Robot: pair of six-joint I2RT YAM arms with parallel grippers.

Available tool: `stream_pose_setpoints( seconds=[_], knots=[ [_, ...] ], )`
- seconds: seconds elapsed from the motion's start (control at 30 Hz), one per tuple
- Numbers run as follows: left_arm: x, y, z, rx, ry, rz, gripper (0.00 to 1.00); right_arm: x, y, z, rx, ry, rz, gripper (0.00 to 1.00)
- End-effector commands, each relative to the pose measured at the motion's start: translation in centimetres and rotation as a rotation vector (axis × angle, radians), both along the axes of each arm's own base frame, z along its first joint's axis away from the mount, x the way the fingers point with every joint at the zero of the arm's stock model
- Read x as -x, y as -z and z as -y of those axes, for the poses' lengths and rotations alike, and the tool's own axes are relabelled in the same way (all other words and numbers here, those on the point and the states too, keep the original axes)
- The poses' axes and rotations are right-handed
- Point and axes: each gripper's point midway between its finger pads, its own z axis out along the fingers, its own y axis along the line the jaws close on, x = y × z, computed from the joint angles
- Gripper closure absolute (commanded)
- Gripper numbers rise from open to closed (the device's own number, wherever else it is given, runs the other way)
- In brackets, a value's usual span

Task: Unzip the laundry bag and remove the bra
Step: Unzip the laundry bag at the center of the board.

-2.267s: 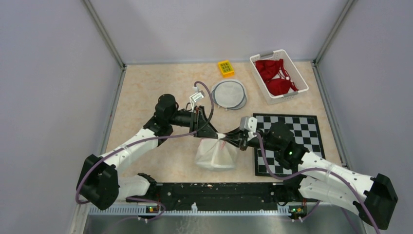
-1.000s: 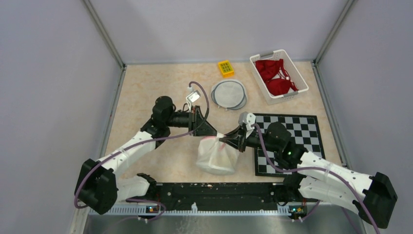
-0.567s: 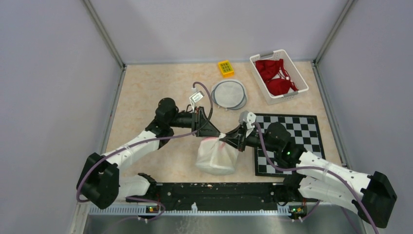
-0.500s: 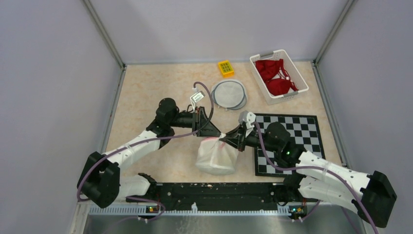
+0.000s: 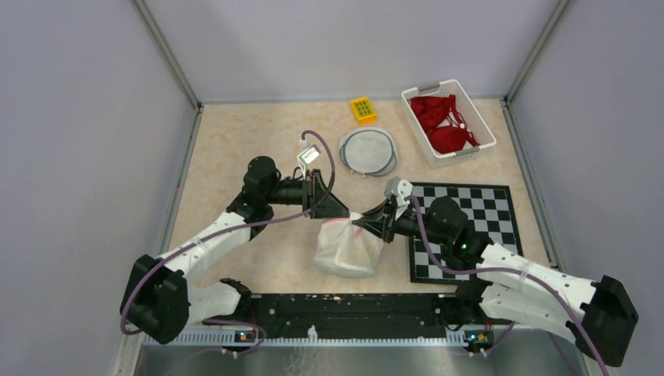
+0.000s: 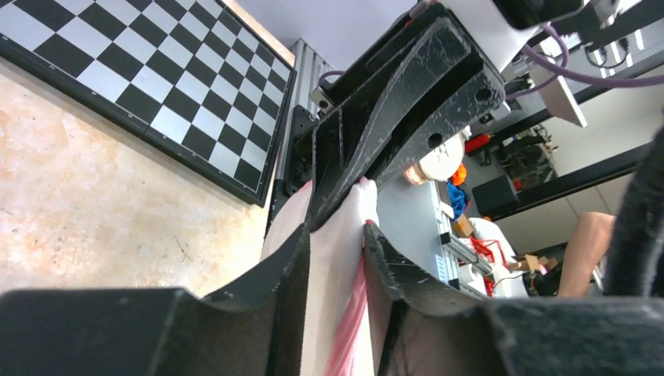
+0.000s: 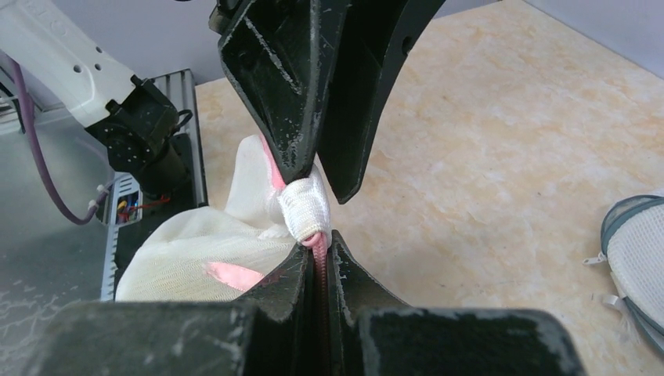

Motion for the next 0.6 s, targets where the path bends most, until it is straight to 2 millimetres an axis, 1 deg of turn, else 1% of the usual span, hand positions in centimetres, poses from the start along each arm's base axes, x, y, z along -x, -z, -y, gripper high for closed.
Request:
stream_pose_setpoints(
  seconds=[0.0,0.33,0.47,0.57],
  knots=[
    [0.5,1.0,-0.9,-0.045,-0.031,0.075,0.61,0.4,-3.8,0.0,-0.096,-0.025,0.061,1.0],
    [-0.8,1.9,-0.1,-0.064,-0.071,0.043,0.6,1.0,-4.3,-0.5,-0.109,-0.067,0.076,1.0],
    [-0.3,1.8,0.8,-0.04,-0.049,0.035,0.6,1.1,-4.0,-0.7,-0.114,-0.071,0.067,1.0],
    [-0.2,1.6,1.2,-0.029,-0.041,0.02,0.63,1.1,-3.9,-0.9,-0.118,-0.074,0.061,1.0]
  ],
)
